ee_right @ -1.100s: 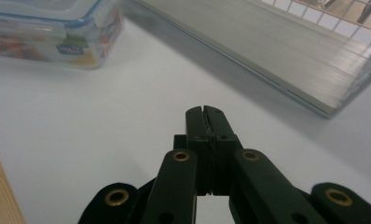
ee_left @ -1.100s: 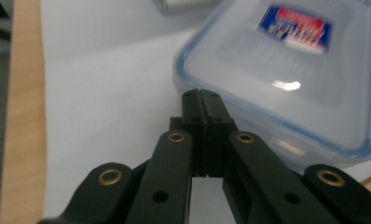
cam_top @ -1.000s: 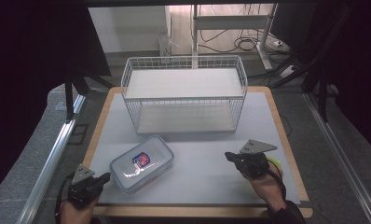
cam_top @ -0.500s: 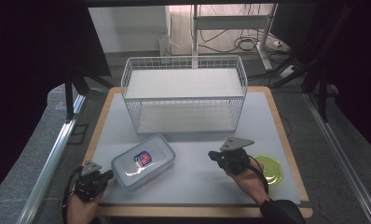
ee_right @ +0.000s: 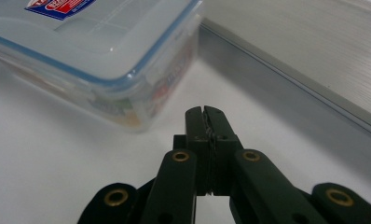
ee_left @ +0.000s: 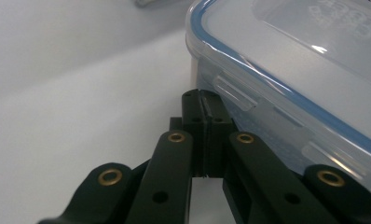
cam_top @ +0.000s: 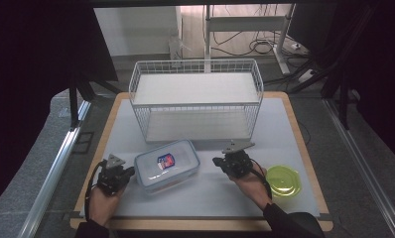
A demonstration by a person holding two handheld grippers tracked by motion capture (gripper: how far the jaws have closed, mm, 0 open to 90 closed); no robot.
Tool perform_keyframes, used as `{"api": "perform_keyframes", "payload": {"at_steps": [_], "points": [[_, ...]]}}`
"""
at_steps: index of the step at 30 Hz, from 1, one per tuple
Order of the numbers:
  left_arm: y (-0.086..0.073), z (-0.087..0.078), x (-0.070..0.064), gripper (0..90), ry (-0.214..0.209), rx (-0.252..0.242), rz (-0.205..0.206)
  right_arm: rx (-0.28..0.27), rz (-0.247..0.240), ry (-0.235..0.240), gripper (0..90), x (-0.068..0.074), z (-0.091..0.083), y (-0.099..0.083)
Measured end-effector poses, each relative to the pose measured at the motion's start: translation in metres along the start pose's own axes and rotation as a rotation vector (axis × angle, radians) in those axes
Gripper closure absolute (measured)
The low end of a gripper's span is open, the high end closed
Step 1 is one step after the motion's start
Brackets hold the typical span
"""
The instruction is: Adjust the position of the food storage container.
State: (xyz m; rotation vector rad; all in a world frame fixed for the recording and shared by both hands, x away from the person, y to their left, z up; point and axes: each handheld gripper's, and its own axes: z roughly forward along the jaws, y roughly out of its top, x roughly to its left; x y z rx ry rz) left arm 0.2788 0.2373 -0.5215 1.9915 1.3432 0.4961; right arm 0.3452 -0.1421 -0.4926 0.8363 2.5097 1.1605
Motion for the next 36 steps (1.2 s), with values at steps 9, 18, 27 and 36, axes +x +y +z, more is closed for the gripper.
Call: {"api": "perform_keyframes", "payload": {"at_steps": [9, 18, 27, 36], "points": [[0.024, 0.027, -0.01, 90.0, -0.083, -0.018, 0.03, 0.022, 0.01, -0.033, 89.7, -0.007, 0.012, -0.003], [0.04, 0.045, -0.023, 90.0, -0.159, -0.018, 0.061, 0.117, 0.029, -0.118, 90.0, -0.008, 0.0, -0.007], [0.039, 0.041, -0.032, 90.0, -0.168, -0.008, 0.069, 0.141, 0.035, -0.167, 90.0, -0.002, -0.006, -0.01], [0.035, 0.022, -0.031, 72.5, -0.082, -0.018, 0.149, 0.101, 0.03, -0.2, 84.6, -0.003, -0.028, -0.007]]}}
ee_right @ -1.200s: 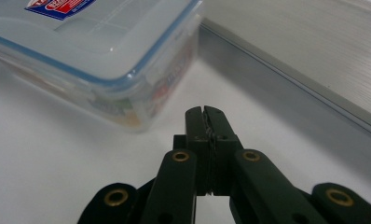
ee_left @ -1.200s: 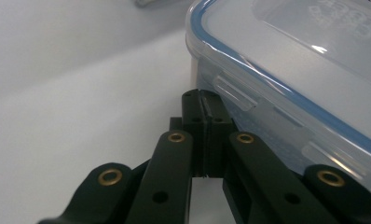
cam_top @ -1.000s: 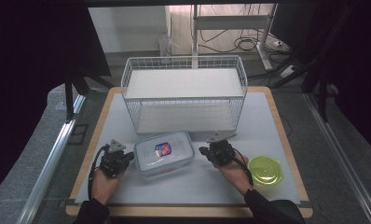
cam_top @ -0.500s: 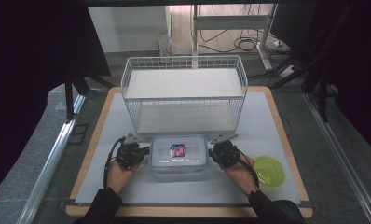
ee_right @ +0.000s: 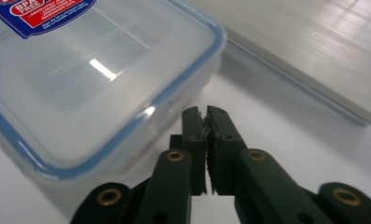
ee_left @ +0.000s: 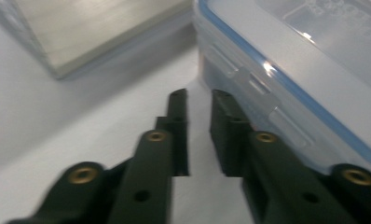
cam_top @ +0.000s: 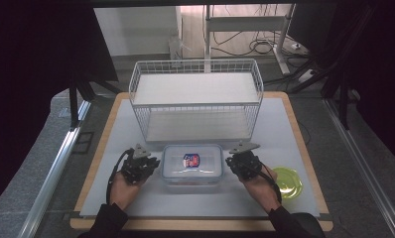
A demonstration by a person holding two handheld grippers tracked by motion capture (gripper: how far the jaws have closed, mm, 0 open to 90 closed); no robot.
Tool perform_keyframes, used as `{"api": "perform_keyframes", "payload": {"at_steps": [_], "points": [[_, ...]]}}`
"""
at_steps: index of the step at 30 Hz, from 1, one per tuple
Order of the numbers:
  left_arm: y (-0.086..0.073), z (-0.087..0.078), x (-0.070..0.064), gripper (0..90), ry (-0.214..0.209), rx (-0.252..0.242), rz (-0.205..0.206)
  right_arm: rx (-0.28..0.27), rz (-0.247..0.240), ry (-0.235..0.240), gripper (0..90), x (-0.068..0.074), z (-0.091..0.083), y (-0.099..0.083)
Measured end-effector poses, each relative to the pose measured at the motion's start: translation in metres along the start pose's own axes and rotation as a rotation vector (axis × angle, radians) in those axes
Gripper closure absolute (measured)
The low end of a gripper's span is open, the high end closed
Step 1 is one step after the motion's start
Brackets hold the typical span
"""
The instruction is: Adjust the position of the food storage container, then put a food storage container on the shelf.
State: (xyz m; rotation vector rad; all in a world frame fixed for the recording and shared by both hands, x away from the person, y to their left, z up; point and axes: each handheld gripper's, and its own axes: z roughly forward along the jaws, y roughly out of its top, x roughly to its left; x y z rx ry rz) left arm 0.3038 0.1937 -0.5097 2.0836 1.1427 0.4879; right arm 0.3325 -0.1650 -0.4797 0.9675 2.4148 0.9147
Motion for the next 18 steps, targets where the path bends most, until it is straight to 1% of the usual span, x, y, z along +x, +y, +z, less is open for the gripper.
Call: {"api": "perform_keyframes", "payload": {"at_steps": [2, 3, 4, 5, 6, 7, 8, 9, 10, 11, 12, 13, 14, 15, 16, 18], "points": [[-0.002, -0.006, 0.001, 65.8, 0.011, -0.018, -0.005, -0.011, 0.006, 0.022, 81.0, -0.005, -0.004, -0.002], [-0.002, -0.006, 0.001, 60.5, 0.011, -0.018, -0.005, -0.011, 0.006, 0.022, 81.0, -0.005, -0.004, -0.002], [-0.003, -0.009, 0.002, 60.5, 0.012, -0.027, -0.006, -0.021, 0.008, 0.029, 78.9, -0.007, -0.007, -0.003], [-0.005, -0.013, 0.003, 50.3, 0.006, -0.047, -0.011, -0.038, 0.019, 0.035, 72.0, -0.01, -0.011, -0.004], [-0.005, -0.013, 0.003, 43.6, 0.006, -0.047, -0.011, -0.048, 0.022, 0.04, 67.2, -0.011, -0.013, -0.004], [-0.005, -0.014, 0.004, 43.6, 0.002, -0.054, -0.011, -0.048, 0.022, 0.04, 67.2, -0.011, -0.013, -0.004], [-0.006, -0.016, 0.004, 36.6, -0.002, -0.061, -0.013, -0.056, 0.025, 0.046, 62.1, -0.011, -0.015, -0.004], [-0.006, -0.017, 0.006, 31.4, -0.009, -0.064, -0.014, -0.064, 0.028, 0.049, 56.1, -0.012, -0.017, -0.004], [-0.006, -0.017, 0.007, 21.6, -0.022, -0.067, -0.024, -0.076, 0.034, 0.058, 47.1, -0.014, -0.019, -0.004], [-0.007, -0.018, 0.009, 16.5, -0.03, -0.074, -0.035, -0.08, 0.04, 0.064, 42.6, -0.015, -0.02, -0.004], [-0.007, -0.018, 0.009, 12.3, -0.03, -0.074, -0.035, -0.08, 0.04, 0.064, 42.6, -0.015, -0.02, -0.004], [-0.007, -0.018, 0.01, 12.3, -0.031, -0.076, -0.033, -0.083, 0.047, 0.071, 38.5, -0.016, -0.02, -0.004], [-0.006, -0.018, 0.01, 6.2, -0.031, -0.08, -0.027, -0.095, 0.054, 0.095, 30.9, -0.018, -0.02, -0.004], [-0.006, -0.018, 0.01, 6.2, -0.025, -0.086, -0.023, -0.095, 0.054, 0.095, 30.9, -0.018, -0.02, -0.004], [-0.006, -0.019, 0.01, 4.6, -0.027, -0.093, -0.017, -0.103, 0.057, 0.109, 27.7, -0.019, -0.02, -0.004], [-0.005, -0.019, 0.011, 2.5, -0.045, -0.104, -0.003, -0.128, 0.057, 0.141, 21.8, -0.02, -0.02, -0.003]]}}
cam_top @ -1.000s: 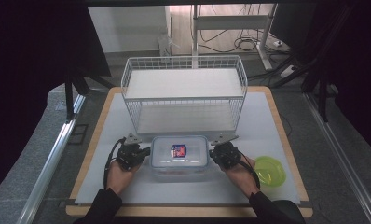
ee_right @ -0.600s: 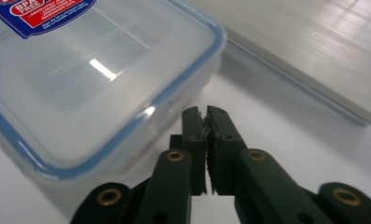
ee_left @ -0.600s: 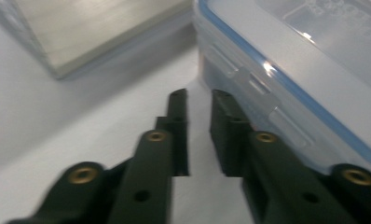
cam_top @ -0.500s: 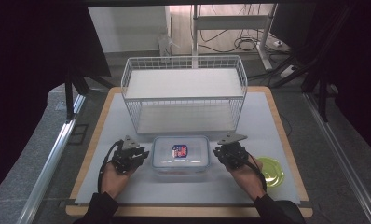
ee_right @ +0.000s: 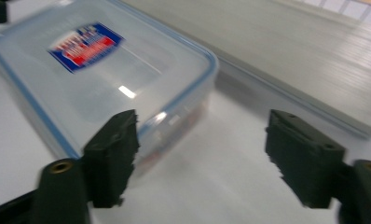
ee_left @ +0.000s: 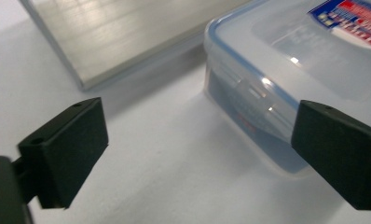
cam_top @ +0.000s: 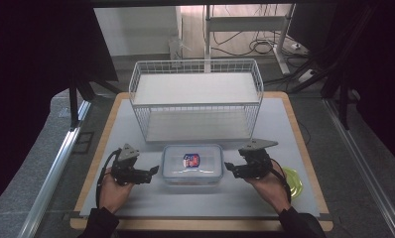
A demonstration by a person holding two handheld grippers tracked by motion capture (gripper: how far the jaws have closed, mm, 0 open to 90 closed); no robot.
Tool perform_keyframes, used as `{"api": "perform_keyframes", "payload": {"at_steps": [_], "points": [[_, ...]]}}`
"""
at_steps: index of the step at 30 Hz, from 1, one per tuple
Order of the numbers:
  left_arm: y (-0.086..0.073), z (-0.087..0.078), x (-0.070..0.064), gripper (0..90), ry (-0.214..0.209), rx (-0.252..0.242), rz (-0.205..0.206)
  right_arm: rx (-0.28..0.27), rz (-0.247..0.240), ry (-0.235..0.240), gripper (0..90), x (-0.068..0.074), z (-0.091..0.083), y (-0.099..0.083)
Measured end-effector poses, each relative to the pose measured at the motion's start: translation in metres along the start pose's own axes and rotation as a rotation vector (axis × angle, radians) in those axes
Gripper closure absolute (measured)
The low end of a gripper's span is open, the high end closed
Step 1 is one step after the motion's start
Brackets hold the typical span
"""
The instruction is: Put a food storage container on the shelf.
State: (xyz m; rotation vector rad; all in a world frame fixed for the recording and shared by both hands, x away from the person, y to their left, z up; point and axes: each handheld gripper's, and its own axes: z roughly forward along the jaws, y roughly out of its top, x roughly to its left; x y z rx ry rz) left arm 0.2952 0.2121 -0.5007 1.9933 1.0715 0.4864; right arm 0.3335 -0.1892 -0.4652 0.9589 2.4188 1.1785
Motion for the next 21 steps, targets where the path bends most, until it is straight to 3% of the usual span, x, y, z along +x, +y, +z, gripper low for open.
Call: {"api": "perform_keyframes", "payload": {"at_steps": [5, 8, 9, 11, 14, 18, 21], "points": [[0.003, 0.0, 0.0, 1.4, -0.032, -0.01, -0.007, -0.019, -0.022, 0.045, 10.8, 0.004, 0.003, 0.004], [0.008, -0.003, -0.003, 1.6, -0.064, -0.023, 0.0, -0.025, -0.032, 0.054, 9.8, 0.006, 0.004, 0.005], [0.012, -0.003, -0.006, 2.1, -0.096, -0.024, -0.005, -0.022, -0.04, 0.069, 8.6, 0.007, 0.007, 0.006], [0.013, -0.002, -0.007, 2.2, -0.108, -0.019, -0.006, -0.022, -0.033, 0.085, 7.9, 0.008, 0.009, 0.006], [0.018, 0.003, -0.011, 2.2, -0.145, -0.005, -0.015, -0.021, -0.031, 0.102, 6.9, 0.009, 0.013, 0.006], [0.022, 0.013, -0.016, 1.8, -0.161, 0.034, -0.004, 0.009, -0.018, 0.12, 6.8, 0.01, 0.021, 0.007], [0.024, 0.026, -0.017, 1.2, -0.188, 0.072, -0.006, 0.042, 0.025, 0.129, 3.9, 0.012, 0.03, 0.007]]}}
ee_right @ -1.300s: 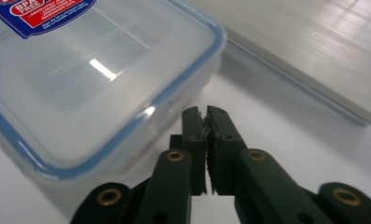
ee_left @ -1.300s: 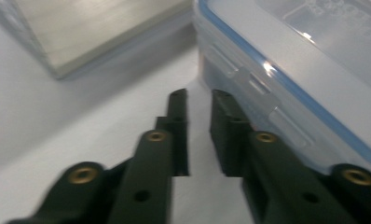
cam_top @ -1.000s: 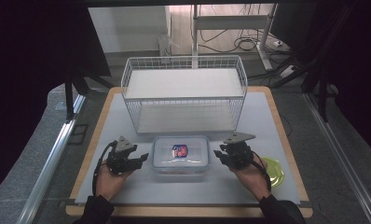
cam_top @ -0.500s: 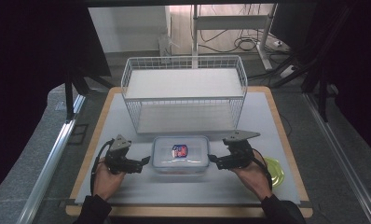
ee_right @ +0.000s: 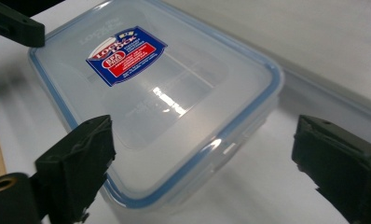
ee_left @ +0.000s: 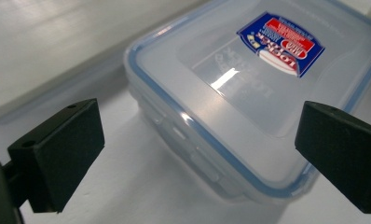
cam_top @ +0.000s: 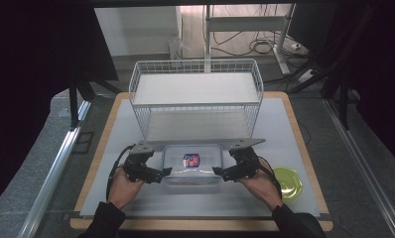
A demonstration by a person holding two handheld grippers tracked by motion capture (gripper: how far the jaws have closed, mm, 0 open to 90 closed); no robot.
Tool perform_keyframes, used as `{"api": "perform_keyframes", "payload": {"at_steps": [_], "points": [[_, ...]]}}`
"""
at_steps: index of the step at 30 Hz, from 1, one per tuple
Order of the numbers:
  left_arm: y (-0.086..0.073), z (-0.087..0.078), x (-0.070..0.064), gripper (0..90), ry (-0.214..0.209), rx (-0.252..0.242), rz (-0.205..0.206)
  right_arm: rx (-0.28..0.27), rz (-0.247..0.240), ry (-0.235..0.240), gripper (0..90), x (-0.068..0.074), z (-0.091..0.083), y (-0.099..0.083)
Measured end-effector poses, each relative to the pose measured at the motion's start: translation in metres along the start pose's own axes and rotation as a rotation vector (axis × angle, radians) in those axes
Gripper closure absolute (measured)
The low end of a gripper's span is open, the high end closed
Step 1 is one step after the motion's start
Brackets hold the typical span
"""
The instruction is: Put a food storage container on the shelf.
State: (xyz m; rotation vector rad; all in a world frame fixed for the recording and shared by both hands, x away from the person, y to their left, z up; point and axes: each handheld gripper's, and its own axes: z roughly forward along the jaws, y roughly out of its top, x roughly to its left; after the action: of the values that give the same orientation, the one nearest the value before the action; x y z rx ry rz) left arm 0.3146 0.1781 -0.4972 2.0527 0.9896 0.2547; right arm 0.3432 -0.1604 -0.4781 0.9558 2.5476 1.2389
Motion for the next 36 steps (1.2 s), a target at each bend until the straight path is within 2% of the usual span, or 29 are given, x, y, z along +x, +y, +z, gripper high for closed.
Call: {"api": "perform_keyframes", "payload": {"at_steps": [1, 2, 3, 7, 8, 9, 10, 11, 12, 13, 15, 17, 18, 20, 22, 26, 28, 32, 34, 36], "points": [[0.0, 0.0, 0.0, 0.9, 0.0, 0.0, 0.0, 0.007, 0.003, 0.004, 3.3, 0.0, 0.002, 0.0], [0.0, 0.005, 0.003, 0.0, -0.042, 0.007, -0.016, 0.014, 0.013, 0.011, 3.1, 0.0, 0.005, 0.001], [0.0, 0.005, 0.003, 0.0, -0.042, 0.007, -0.016, 0.014, 0.013, 0.011, 3.1, 0.0, 0.005, 0.001], [0.0, 0.012, 0.009, 0.0, -0.12, 0.013, -0.068, 0.063, 0.087, 0.059, 3.3, -0.005, 0.016, 0.003], [0.0, 0.014, 0.011, 0.0, -0.146, 0.018, -0.083, 0.079, 0.132, 0.1, 3.4, -0.009, 0.021, 0.002], [0.0, 0.016, 0.014, 0.0, -0.169, 0.021, -0.097, 0.079, 0.132, 0.1, 3.4, -0.009, 0.021, 0.002], [0.0, 0.019, 0.016, 0.0, -0.194, 0.023, -0.108, 0.093, 0.195, 0.144, 4.3, -0.014, 0.026, 0.002], [0.001, 0.024, 0.021, 0.0, -0.24, 0.033, -0.129, 0.098, 0.22, 0.165, 4.8, -0.016, 0.027, 0.001], [0.001, 0.024, 0.021, 0.0, -0.24, 0.033, -0.129, 0.1, 0.239, 0.183, 5.2, -0.018, 0.029, 0.001], [0.001, 0.029, 0.024, 0.0, -0.276, 0.049, -0.167, 0.105, 0.258, 0.199, 4.4, -0.019, 0.031, 0.0], [0.001, 0.029, 0.024, 0.0, -0.284, 0.054, -0.18, 0.114, 0.285, 0.212, 4.0, -0.02, 0.033, 0.0], [0.0, 0.027, 0.022, 0.0, -0.289, 0.074, -0.178, 0.119, 0.287, 0.214, 6.9, -0.021, 0.031, 0.0], [0.001, 0.025, 0.017, 0.0, -0.277, 0.108, -0.169, 0.122, 0.287, 0.211, 8.9, -0.021, 0.03, 0.0], [0.002, 0.023, 0.015, 0.0, -0.269, 0.115, -0.165, 0.126, 0.286, 0.21, 10.7, -0.02, 0.028, 0.0], [0.002, 0.02, 0.012, 1.3, -0.256, 0.122, -0.155, 0.13, 0.292, 0.203, 16.3, -0.019, 0.024, 0.001], [-0.002, 0.007, 0.007, 12.6, -0.23, 0.091, -0.122, 0.097, 0.313, 0.196, 34.2, -0.021, 0.01, 0.002], [-0.006, 0.002, 0.004, 15.1, -0.225, 0.074, -0.117, 0.088, 0.313, 0.197, 37.7, -0.02, 0.005, 0.002], [-0.015, -0.006, 0.002, 21.9, -0.241, 0.046, -0.114, 0.087, 0.31, 0.21, 39.2, -0.016, 0.001, -0.002], [-0.02, -0.012, 0.007, 31.6, -0.271, 0.006, -0.144, 0.084, 0.302, 0.221, 36.1, -0.015, 0.0, -0.005], [-0.025, -0.016, 0.009, 39.1, -0.289, -0.015, -0.137, 0.078, 0.275, 0.233, 35.2, -0.014, -0.001, -0.006]]}}
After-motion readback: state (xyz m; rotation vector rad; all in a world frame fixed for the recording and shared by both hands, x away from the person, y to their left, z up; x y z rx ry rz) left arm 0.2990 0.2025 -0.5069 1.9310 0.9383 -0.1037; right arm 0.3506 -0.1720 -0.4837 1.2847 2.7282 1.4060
